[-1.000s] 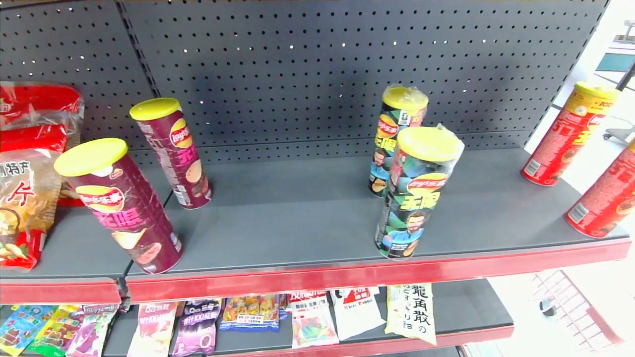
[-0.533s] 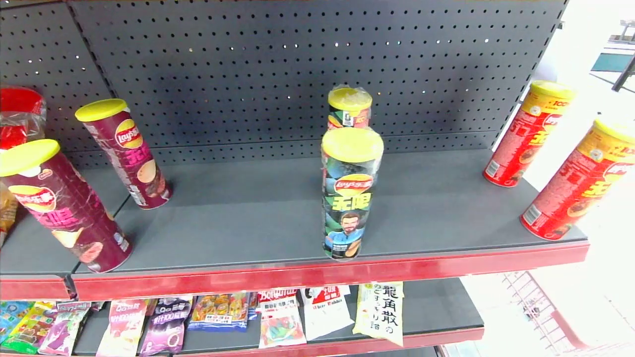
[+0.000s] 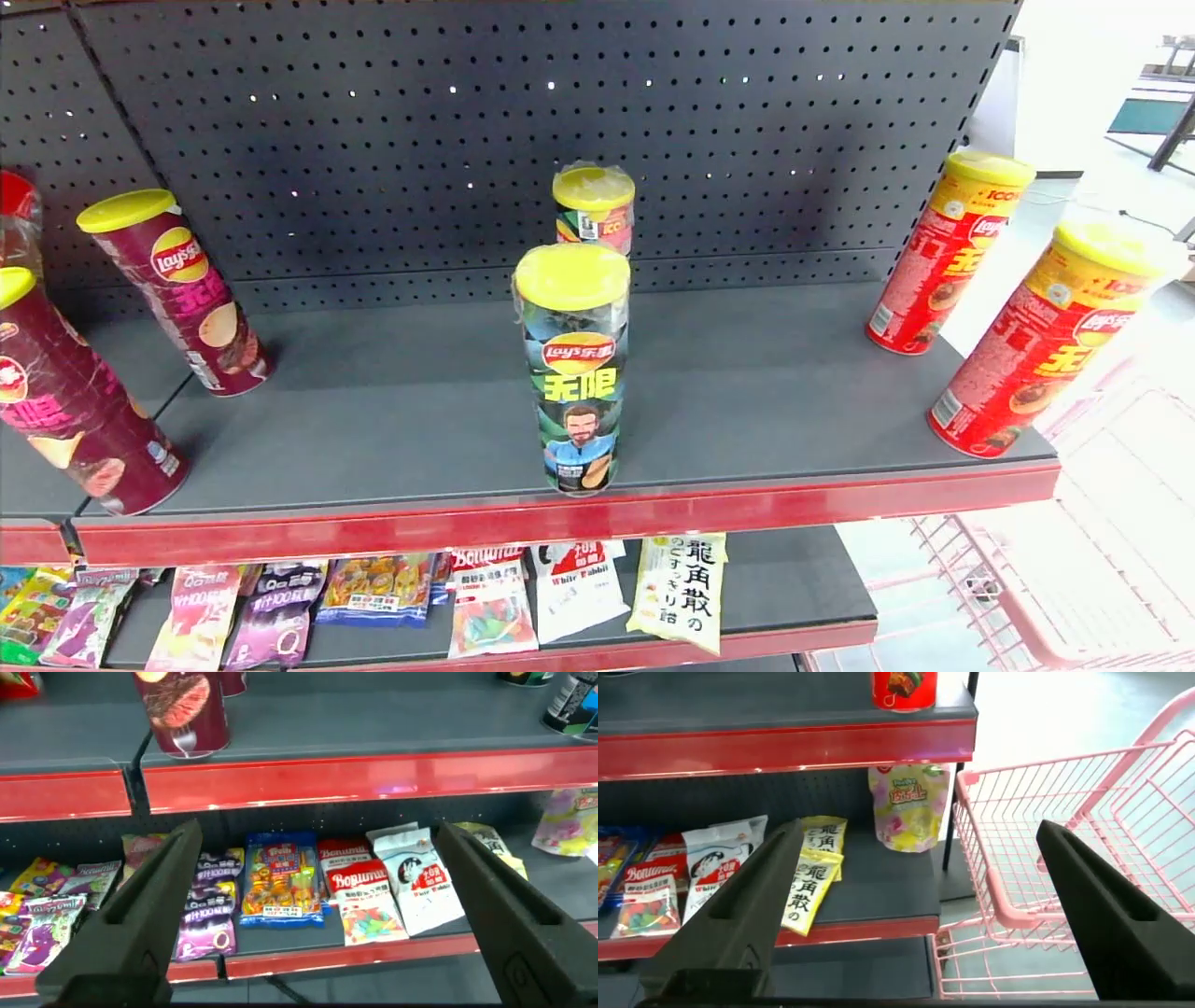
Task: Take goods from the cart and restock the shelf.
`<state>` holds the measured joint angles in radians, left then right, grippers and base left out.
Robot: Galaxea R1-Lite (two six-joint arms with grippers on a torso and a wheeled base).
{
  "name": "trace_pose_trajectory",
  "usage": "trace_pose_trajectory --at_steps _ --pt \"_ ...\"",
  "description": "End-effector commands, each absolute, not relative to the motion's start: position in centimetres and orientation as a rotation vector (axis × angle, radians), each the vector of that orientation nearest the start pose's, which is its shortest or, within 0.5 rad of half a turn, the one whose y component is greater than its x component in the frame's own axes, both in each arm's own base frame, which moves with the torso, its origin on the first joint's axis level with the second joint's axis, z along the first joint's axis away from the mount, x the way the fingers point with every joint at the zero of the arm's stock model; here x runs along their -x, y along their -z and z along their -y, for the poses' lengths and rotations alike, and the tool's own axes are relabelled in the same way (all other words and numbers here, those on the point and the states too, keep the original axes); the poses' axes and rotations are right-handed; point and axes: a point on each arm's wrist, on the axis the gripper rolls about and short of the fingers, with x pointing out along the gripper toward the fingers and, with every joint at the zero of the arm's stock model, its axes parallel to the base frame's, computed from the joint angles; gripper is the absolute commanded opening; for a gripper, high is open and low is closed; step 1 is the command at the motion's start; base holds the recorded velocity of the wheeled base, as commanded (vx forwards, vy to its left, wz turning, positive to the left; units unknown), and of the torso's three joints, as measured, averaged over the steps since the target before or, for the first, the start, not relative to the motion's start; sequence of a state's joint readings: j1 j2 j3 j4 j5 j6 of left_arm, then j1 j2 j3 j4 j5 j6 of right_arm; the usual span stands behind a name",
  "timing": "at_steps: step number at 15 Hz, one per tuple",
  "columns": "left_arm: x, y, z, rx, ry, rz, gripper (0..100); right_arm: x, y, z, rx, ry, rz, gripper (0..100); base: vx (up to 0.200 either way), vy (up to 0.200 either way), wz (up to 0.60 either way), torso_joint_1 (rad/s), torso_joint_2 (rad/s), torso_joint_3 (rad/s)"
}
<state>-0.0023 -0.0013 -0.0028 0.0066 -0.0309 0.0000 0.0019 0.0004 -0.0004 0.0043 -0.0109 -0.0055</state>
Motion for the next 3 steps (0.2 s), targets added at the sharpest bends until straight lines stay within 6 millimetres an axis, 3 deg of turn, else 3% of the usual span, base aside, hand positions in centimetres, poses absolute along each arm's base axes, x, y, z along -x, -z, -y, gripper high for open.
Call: trace_pose_trajectory --at_steps 1,3 --pt "2.3 -7.57 0.06 0.0 0.034 -0.003 100 2.28 -7.5 0.03 0.006 0.009 -0.005 100 0.0 0.0 0.0 0.0 0.0 0.0" --pt "2.3 -7.57 0.06 0.0 0.034 -0.003 100 2.28 -7.5 0.03 0.009 0.011 -0.005 100 0.0 0.0 0.0 0.0 0.0 0.0"
